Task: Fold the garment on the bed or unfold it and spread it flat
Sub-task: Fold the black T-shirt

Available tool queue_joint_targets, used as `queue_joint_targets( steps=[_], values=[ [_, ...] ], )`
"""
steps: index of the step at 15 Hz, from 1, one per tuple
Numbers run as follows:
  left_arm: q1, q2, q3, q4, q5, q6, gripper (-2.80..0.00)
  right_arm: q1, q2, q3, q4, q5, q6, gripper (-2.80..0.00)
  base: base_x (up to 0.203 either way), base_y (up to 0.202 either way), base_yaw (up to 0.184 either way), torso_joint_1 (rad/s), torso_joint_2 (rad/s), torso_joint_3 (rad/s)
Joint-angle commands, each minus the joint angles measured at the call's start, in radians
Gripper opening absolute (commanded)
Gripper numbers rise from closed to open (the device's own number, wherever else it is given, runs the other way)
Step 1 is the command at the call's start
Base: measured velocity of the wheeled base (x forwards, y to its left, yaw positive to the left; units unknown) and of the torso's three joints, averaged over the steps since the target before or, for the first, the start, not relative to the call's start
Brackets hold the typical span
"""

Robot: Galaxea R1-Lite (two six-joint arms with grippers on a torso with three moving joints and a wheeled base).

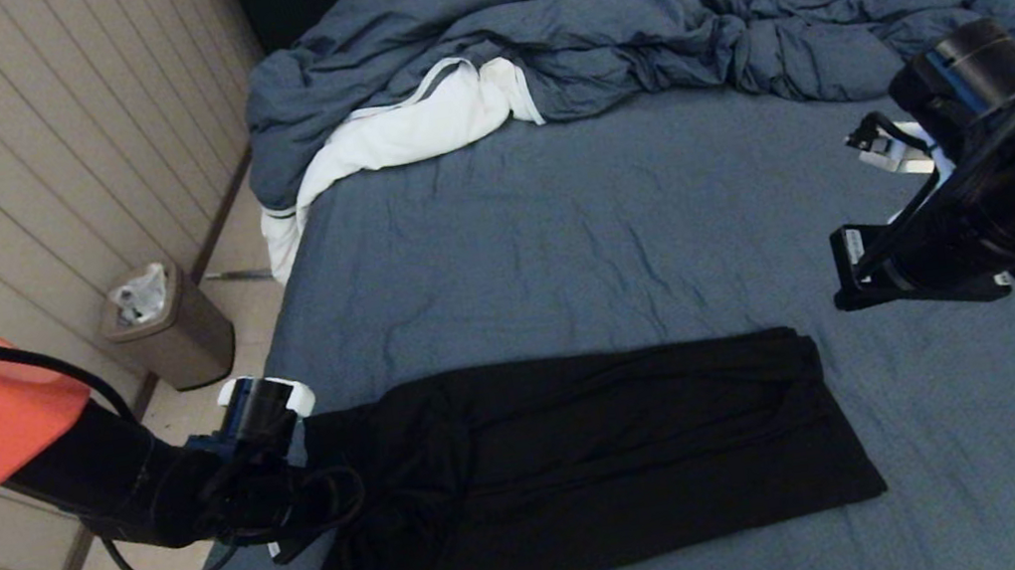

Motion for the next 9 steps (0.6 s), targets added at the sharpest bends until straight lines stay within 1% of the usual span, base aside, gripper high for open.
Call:
queue_joint_targets(
  steps=[1,5,7,9],
  values=[
    [-0.031,-0.01,0.005,-0.001,0.004,-0.019,-2.8,-0.001,-0.002,0.013,-0.01,0.014,0.002,-2.8,0.0,0.0,0.0,0.0,0.0,0.0],
    [-0.046,-0.044,0.015,0.02,0.014,-0.024,-2.8,-0.001,0.0,0.085,-0.111,0.041,0.002,-2.8,0.0,0.0,0.0,0.0,0.0,0.0],
    [-0.053,-0.091,0.008,0.068,0.026,-0.024,-2.8,-0.009,0.0,0.122,-0.167,0.062,0.002,-2.8,0.0,0.0,0.0,0.0,0.0,0.0],
    [-0.056,-0.141,-0.023,0.124,0.043,-0.024,-2.8,-0.018,0.001,0.154,-0.204,0.1,-0.004,-2.8,0.0,0.0,0.0,0.0,0.0,0.0]
  ],
)
